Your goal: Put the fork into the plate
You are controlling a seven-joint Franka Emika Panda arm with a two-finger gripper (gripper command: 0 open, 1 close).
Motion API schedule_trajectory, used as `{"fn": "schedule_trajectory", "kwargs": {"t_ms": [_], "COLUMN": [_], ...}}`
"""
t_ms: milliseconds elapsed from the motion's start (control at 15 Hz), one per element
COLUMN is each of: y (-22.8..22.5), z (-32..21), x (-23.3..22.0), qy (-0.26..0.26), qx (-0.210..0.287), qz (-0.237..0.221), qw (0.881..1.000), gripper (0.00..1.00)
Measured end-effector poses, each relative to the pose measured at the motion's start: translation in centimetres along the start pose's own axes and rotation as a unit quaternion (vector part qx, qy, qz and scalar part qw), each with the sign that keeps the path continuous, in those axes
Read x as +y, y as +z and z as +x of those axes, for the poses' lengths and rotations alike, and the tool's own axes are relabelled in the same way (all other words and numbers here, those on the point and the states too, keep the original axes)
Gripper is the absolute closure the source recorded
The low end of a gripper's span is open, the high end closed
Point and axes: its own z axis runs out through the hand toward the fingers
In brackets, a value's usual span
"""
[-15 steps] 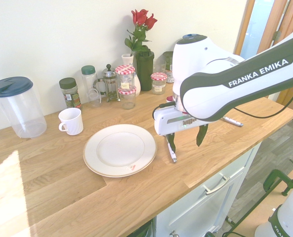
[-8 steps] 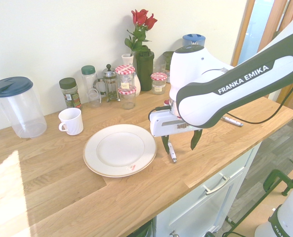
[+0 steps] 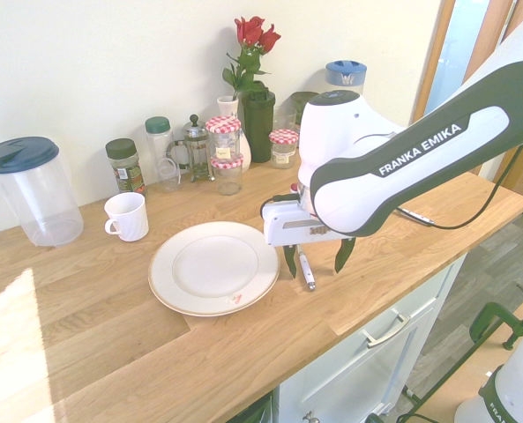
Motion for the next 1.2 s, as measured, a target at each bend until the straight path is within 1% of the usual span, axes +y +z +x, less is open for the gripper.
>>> {"fn": "schedule_trajectory", "kwargs": {"t_ms": [933,1200], "y": [0.3,0.2], "z": [2.7,3.1], "x": [0.0,0.0], "qy": [0.031,0.032], "qx": [0.0,0.001], "qz": [0.001,0.002], "qw": [1.0,0.999], "gripper": [1.0,1.0]}}
